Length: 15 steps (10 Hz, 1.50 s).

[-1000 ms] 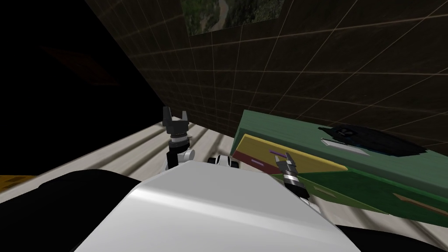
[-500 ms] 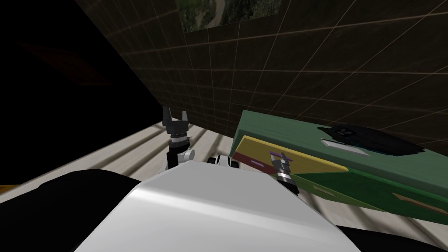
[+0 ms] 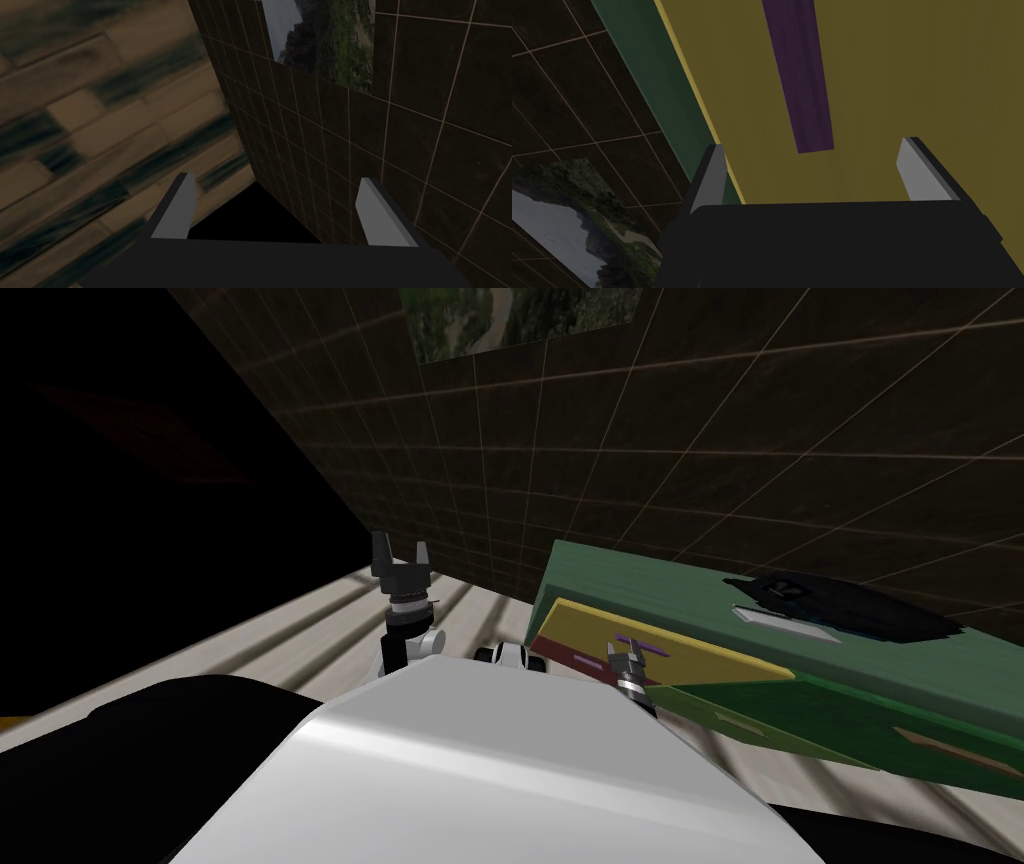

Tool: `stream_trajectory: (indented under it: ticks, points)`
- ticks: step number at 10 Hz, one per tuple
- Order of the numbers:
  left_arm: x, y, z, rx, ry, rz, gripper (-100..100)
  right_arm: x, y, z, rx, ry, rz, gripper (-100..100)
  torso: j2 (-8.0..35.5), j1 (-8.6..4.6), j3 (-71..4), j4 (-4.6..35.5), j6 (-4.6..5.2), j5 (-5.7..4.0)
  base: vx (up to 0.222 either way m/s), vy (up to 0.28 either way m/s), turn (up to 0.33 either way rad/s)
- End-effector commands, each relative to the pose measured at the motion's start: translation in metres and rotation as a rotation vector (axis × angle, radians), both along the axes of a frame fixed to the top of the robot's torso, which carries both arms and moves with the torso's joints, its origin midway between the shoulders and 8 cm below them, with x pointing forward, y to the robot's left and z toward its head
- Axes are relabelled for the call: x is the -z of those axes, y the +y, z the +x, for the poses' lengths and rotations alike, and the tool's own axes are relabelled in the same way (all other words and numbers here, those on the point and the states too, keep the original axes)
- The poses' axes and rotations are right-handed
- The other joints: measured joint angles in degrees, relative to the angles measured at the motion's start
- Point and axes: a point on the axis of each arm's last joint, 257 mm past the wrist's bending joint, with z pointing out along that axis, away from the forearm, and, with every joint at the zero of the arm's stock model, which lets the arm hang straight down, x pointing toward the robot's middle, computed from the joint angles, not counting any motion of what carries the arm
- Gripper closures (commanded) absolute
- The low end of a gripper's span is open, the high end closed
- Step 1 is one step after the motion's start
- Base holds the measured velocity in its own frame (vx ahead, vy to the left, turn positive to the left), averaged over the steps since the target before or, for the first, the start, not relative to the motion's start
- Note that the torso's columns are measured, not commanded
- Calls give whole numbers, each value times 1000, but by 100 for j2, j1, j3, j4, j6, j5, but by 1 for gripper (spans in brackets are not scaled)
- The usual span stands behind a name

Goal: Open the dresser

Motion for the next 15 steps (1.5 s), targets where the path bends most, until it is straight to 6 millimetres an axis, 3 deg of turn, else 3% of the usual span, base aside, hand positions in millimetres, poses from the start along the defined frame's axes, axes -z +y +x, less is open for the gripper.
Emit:
stream_trajectory:
  ticks: [1,2,3,8,14,15]
  points:
    - [0,0,0,0,0,0,0,-7,-10,2,8,0,1,-100,1,-1,1,0,0,0,84,-2,43]
    - [0,0,0,0,0,0,0,-4,-7,2,3,-1,-2,-100,-22,-3,-12,-4,-2,0,55,-4,15]
    - [0,0,0,0,0,0,0,-5,-8,2,4,-1,0,100,-8,0,-7,-4,1,-1,8,-1,-2]
    - [0,0,0,0,0,0,0,-11,-9,-3,-8,-7,0,100,48,9,23,24,13,22,-153,45,-17]
    - [0,0,0,0,0,0,0,-5,-5,-10,-16,8,7,100,34,10,14,22,12,25,-143,38,-18]
    - [0,0,0,0,0,0,0,-12,-17,-11,-10,15,11,-100,-3,9,-5,16,8,26,-25,39,32]
